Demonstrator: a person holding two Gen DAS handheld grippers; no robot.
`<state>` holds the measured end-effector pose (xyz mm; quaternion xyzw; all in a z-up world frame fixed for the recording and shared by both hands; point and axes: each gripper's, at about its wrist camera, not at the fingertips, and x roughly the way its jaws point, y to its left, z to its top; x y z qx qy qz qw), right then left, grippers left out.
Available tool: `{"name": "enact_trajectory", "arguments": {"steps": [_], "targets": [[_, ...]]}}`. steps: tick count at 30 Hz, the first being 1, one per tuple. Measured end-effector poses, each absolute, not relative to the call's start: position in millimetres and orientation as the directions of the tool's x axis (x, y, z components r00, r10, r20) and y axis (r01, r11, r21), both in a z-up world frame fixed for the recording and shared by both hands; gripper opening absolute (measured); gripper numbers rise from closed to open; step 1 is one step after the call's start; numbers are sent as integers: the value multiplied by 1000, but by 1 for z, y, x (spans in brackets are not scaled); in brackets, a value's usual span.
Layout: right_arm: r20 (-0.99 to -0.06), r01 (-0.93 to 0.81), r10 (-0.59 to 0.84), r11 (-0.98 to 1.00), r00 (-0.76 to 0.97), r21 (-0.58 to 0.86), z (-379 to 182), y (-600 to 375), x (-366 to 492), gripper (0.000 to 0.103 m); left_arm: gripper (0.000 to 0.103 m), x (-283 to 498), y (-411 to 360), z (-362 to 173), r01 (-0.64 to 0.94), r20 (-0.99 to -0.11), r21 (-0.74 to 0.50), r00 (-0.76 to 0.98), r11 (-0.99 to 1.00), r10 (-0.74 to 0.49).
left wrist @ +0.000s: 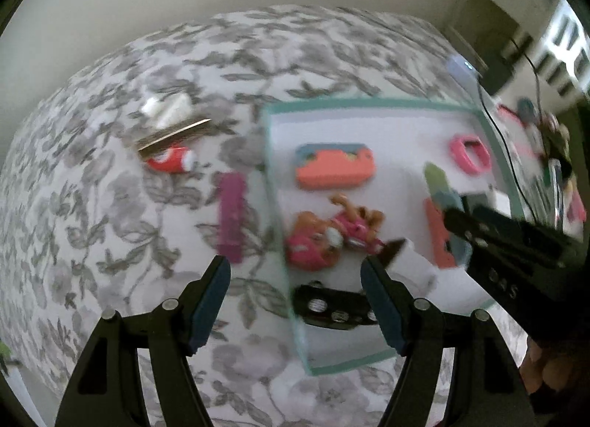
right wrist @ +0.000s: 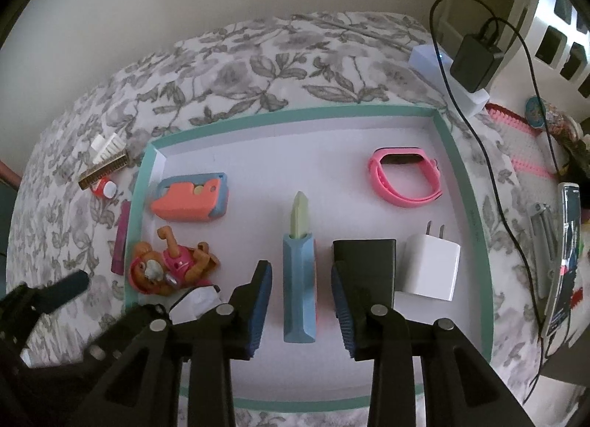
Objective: Organize rigid objects
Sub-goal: 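Lower the black car and block into the tray and open both tools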
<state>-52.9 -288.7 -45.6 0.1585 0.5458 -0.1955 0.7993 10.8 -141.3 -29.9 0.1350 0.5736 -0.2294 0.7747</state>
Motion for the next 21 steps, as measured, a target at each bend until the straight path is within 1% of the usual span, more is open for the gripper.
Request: {"name": "enact_trajectory", "arguments": {"steps": [5,6,7,9,11,13,17,19,20,21], "targets": [[-936,476,-143,879,322,30,-48,-287,-52,37,74,30,-117,-29,402,-946,-86,254,912,-201],[-935,474,-146,880,323,26,-48,-287,-51,41,75,32,-114,-30,388,-945,-88,258,918,-200],[-934,474,-152,880,324,22,-48,-286,-51,51,76,34,-111,-30,373,-945,-88,263,923,-197],[-933,474,-156,880,324,17,-48,-286,-51,62,82,38,-105,-30,345,-943,-82,276,935,-185],[-932,476,-157,879,325,18,-48,-286,-51,64,89,41,-100,-30,318,-941,-70,292,945,-168],[-933,477,-154,879,324,20,-49,-285,-51,71,90,44,-95,-31,295,-938,-66,307,953,-160],[-933,473,-155,881,325,18,-52,-286,-49,81,90,50,-86,-31,263,-934,-68,322,962,-154],[-930,468,-160,884,330,13,-52,-285,-49,89,96,50,-83,-30,254,-932,-67,330,965,-151],[-929,466,-162,884,332,12,-52,-285,-49,91,100,51,-81,-30,248,-931,-68,333,966,-151],[-928,465,-163,885,334,12,-52,-284,-49,95,100,52,-80,-30,242,-930,-71,335,968,-152]]}}
